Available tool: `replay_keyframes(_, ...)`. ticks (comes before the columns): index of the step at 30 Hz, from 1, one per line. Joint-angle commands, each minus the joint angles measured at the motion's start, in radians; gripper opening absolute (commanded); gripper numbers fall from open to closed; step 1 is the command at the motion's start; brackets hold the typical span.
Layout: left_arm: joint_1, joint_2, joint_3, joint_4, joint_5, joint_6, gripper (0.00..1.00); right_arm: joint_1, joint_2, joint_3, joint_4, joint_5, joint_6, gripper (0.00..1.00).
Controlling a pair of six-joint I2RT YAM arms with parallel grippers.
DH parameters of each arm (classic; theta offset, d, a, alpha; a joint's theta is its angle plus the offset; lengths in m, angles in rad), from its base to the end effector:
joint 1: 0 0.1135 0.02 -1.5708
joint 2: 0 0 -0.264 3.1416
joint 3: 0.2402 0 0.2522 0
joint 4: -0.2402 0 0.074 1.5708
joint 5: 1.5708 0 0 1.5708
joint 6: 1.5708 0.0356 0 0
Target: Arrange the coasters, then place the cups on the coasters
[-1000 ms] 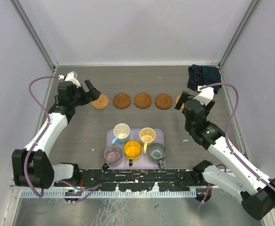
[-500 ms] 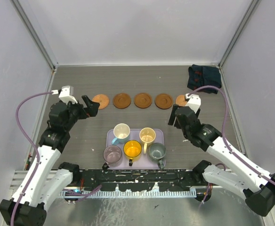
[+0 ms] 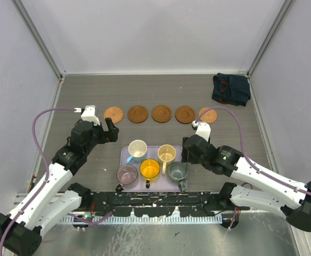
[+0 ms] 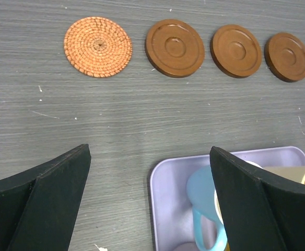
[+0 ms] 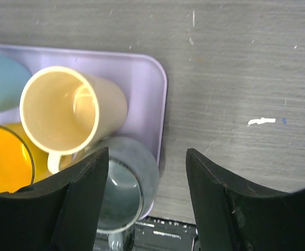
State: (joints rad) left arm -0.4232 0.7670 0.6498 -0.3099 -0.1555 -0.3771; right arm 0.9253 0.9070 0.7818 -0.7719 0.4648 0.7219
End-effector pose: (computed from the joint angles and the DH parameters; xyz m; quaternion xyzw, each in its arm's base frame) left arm 0.1660 -0.0687 0.2824 -0.0227 0.8391 -0.1500 0.5224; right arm 0.1174 0.1293 0.2677 -0.0175 0.9214 0.0882 0.3780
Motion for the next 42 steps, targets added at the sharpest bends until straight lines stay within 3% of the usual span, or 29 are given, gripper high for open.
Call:
replay_keyframes(1,-0.003,0.007,0.002,0.023,-0.049,-0.009,0.98,0.068,-0.061,0.013,-0.083,-0.022,0.102,0.64)
replay_keyframes(9,-0.002,0.028,0.013,0.020,-0.057,-0.016,0.98,0.143,-0.119,-0.014,-0.114,-0.071,0.085,0.68)
replay_keyframes(17,-0.003,0.033,-0.001,0.023,-0.033,-0.040,0.98,0.143,0.027,0.001,0.084,-0.069,-0.003,0.69)
replay_keyframes(26,-0.002,0.051,-0.008,0.044,-0.035,-0.026,0.98,0.142,0.184,0.032,0.260,-0.121,-0.076,0.83)
replay_keyframes(42,-0.002,0.076,-0.021,0.079,-0.038,-0.035,0.98,0.144,0.349,0.067,0.228,-0.149,-0.129,0.86)
